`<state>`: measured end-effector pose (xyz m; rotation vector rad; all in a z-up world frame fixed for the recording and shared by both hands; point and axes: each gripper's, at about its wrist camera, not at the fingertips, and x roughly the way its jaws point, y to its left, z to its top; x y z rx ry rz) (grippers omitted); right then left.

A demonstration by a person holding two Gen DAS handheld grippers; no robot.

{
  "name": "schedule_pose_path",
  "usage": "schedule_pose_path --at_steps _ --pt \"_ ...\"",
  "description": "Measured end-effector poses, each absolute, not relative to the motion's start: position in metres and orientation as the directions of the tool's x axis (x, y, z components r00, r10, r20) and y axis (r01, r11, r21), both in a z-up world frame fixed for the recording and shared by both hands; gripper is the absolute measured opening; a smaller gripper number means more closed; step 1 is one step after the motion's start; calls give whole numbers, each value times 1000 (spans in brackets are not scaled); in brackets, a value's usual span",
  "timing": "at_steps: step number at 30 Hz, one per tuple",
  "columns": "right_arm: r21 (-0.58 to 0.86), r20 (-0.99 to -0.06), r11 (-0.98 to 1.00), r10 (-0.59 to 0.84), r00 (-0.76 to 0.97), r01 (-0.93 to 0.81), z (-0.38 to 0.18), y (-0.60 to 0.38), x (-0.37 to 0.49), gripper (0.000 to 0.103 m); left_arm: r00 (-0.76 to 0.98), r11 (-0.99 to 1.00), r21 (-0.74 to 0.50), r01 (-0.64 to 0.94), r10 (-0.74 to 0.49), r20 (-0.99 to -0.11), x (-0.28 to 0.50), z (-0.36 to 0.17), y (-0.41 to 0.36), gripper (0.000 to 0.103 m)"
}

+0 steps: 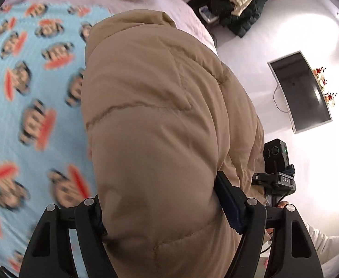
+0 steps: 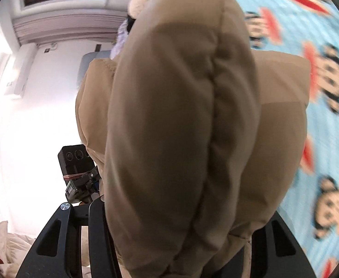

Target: Fold large clothes

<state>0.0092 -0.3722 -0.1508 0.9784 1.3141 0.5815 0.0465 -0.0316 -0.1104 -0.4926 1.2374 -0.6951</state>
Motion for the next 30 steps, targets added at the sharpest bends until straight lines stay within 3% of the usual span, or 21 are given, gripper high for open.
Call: schedule_pose_path --at_steps 11,16,20,26,30 --pt "863 -504 501 846 177 60 -181 -204 146 54 301 798 -579 166 -601 -741 137 -124 133 77" --pt "816 -579 571 805 129 94 -230 -155 187 54 273 841 -539 58 -532 -801 173 -194 174 78" --pt "752 -657 639 746 108 161 -249 -140 189 62 267 842 -540 9 -522 -810 170 -217 190 82" --pt "569 -819 807 540 194 156 -186 -161 165 66 421 919 -389 64 -379 -824 162 -155 206 81" --pt "623 -756 778 572 318 84 -135 -167 146 58 485 939 -331 95 -334 -808 186 -132 204 81"
